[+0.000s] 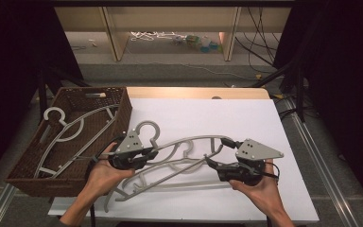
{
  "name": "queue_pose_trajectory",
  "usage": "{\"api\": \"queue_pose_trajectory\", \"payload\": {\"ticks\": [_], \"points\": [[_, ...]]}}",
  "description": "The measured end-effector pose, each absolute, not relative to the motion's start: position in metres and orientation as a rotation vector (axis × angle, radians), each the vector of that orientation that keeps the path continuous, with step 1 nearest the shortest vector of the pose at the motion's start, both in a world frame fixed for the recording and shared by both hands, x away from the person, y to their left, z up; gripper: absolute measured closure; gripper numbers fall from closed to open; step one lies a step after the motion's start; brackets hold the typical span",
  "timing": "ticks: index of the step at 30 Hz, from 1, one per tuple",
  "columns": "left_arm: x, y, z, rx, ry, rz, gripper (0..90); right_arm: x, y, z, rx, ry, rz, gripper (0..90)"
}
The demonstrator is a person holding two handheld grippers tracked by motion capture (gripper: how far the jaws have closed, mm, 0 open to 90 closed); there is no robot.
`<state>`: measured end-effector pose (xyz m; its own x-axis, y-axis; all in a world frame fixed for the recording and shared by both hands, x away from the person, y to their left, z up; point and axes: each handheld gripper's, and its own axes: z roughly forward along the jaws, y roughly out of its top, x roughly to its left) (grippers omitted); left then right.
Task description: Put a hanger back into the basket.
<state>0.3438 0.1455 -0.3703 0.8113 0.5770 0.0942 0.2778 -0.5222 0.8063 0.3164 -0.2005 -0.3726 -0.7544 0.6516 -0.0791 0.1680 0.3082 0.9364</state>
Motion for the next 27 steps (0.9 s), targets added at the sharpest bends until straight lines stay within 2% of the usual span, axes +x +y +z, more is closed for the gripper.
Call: {"api": "queue_pose_trajectory", "payload": {"ticks": [15,20,27], "points": [[0.354,0.166,-0.325,2.048,0.674,0.434,80.9,0.312,-0.218,-0.393,0.823,2.11,1.48,24.3],[0.36,0.185,-0.298,2.02,0.711,0.445,80.9,0.313,-0.217,-0.398,0.799,2.1,1.492,23.7],[0.369,0.212,-0.282,1.977,0.775,0.475,80.9,0.312,-0.219,-0.399,0.819,2.095,1.476,23.1]]}}
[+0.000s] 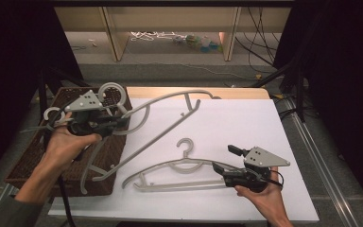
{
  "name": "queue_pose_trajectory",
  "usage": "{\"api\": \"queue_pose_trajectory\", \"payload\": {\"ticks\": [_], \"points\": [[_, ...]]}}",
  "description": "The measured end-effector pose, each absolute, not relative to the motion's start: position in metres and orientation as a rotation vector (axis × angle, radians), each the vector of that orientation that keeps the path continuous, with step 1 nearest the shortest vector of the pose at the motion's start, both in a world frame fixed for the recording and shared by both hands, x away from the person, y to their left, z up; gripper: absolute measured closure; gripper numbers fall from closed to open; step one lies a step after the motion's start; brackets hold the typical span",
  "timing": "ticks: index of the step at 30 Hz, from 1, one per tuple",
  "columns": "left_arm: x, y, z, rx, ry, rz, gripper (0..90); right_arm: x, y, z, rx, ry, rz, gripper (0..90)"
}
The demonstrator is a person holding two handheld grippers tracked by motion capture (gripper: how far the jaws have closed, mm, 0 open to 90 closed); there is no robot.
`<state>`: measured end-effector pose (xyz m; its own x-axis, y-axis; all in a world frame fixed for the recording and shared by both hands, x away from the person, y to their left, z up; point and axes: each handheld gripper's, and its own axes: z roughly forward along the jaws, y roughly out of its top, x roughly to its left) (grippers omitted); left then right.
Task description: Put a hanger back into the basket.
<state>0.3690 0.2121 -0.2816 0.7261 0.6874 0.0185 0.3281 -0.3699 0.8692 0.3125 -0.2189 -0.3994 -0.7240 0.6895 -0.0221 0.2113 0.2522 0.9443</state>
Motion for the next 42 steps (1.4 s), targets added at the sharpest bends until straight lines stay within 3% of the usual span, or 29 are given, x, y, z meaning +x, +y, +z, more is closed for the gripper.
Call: {"api": "queue_pose_trajectory", "payload": {"ticks": [22,42], "points": [[0.409,0.339,-0.29,1.851,1.106,0.714,80.9,0.313,-0.219,-0.403,0.839,2.111,1.471,17.6],[0.434,0.381,-0.322,1.904,1.234,0.796,80.9,0.314,-0.219,-0.404,0.833,2.122,1.466,17.7]]}}
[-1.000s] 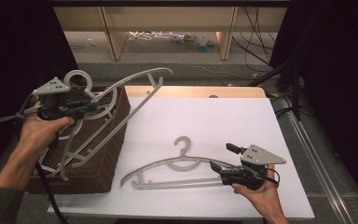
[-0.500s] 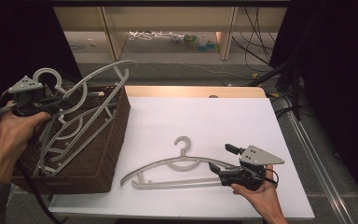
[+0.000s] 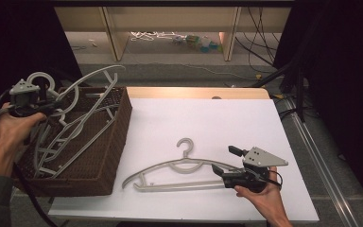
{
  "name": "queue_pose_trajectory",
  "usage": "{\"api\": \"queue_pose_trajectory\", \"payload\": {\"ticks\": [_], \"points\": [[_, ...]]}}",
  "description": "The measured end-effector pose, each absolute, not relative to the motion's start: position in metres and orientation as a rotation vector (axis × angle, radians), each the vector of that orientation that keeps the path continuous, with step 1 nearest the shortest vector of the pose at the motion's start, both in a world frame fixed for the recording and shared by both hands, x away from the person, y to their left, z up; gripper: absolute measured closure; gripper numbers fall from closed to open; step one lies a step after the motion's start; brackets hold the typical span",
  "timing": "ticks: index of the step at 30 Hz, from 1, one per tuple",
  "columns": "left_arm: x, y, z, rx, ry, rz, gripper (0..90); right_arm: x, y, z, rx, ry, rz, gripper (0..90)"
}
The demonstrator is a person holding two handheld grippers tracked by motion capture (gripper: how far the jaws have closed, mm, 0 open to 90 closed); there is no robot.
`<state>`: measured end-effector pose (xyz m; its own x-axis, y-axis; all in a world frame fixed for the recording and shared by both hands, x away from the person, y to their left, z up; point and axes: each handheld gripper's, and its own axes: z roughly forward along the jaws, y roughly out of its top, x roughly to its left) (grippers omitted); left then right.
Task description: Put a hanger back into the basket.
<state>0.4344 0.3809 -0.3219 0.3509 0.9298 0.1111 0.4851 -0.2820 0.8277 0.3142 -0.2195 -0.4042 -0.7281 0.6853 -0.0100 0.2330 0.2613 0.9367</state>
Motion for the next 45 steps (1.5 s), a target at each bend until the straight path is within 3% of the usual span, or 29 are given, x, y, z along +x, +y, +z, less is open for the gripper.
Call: {"api": "queue_pose_trajectory", "payload": {"ticks": [17,45], "points": [[0.434,0.401,-0.361,2.039,1.305,0.737,80.8,0.315,-0.219,-0.405,0.838,2.133,1.463,17.9],[0.449,0.388,-0.398,2.188,1.332,0.708,80.5,0.316,-0.221,-0.407,0.844,2.138,1.456,17.7]]}}
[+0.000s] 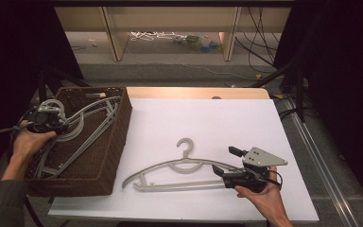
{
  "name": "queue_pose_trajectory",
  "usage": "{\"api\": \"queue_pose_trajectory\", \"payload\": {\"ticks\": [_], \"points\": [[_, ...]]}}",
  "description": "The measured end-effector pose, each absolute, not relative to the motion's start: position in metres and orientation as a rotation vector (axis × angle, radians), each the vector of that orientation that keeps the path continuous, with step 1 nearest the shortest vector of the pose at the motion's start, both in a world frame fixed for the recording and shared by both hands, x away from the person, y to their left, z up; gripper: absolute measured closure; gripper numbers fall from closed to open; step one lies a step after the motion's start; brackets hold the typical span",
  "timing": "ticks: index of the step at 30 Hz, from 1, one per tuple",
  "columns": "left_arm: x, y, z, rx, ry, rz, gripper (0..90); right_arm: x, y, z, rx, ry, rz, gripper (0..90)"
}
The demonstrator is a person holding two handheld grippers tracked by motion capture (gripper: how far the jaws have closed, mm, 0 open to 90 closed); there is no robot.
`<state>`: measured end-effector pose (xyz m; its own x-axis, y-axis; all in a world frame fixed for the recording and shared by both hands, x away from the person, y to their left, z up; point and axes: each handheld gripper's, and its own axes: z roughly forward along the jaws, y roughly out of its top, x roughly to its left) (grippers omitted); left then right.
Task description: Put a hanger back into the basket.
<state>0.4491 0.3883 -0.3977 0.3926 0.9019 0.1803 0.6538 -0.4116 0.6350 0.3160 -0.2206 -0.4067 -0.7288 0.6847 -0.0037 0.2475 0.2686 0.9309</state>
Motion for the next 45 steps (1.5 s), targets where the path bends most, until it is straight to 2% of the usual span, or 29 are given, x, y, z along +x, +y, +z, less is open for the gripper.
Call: {"api": "queue_pose_trajectory", "payload": {"ticks": [9,11,12,13,14,15,17,18,19,22,25,28,29,31,33,40,45], "points": [[0.458,0.383,-0.41,2.251,1.327,0.709,79.7,0.315,-0.221,-0.407,0.848,2.139,1.454,17.7],[0.456,0.383,-0.412,2.235,1.376,0.708,76.8,0.316,-0.221,-0.407,0.849,2.138,1.454,17.7],[0.458,0.388,-0.412,2.254,1.323,0.727,76.8,0.315,-0.221,-0.407,0.847,2.139,1.453,17.7],[0.454,0.388,-0.41,2.219,1.411,0.734,74.4,0.315,-0.221,-0.407,0.844,2.134,1.455,17.7],[0.453,0.392,-0.408,2.198,1.435,0.769,65.9,0.315,-0.222,-0.407,0.852,2.138,1.452,17.7],[0.452,0.393,-0.406,2.177,1.458,0.778,62.6,0.316,-0.221,-0.407,0.855,2.135,1.453,17.7],[0.45,0.393,-0.403,2.163,1.459,0.8,55.7,0.316,-0.221,-0.408,0.851,2.13,1.455,17.7],[0.447,0.391,-0.401,2.109,1.502,0.818,55.7,0.316,-0.221,-0.408,0.851,2.13,1.455,17.7],[0.442,0.389,-0.395,2.038,1.529,0.866,47.6,0.315,-0.222,-0.407,0.86,2.149,1.427,17.7],[0.438,0.386,-0.39,2.01,1.518,0.87,40.2,0.316,-0.222,-0.408,0.858,2.137,1.446,17.6],[0.426,0.376,-0.375,1.895,1.479,0.85,33.9,0.316,-0.222,-0.408,0.858,2.139,1.449,17.5],[0.419,0.369,-0.366,1.857,1.452,0.824,29.2,0.316,-0.222,-0.409,0.858,2.141,1.446,17.5],[0.41,0.361,-0.358,1.778,1.442,0.772,27.9,0.316,-0.222,-0.409,0.858,2.136,1.447,17.5],[0.405,0.356,-0.354,1.755,1.422,0.739,26.9,0.316,-0.222,-0.409,0.86,2.134,1.451,17.5],[0.391,0.335,-0.343,1.692,1.348,0.635,22.1,0.316,-0.222,-0.41,0.861,2.129,1.452,17.5],[0.366,0.287,-0.327,1.676,1.143,0.543,19.2,0.316,-0.221,-0.41,0.859,2.126,1.451,17.5],[0.351,0.249,-0.325,1.714,1.015,0.527,18.9,0.316,-0.221,-0.41,0.875,2.146,1.451,17.5]]}}
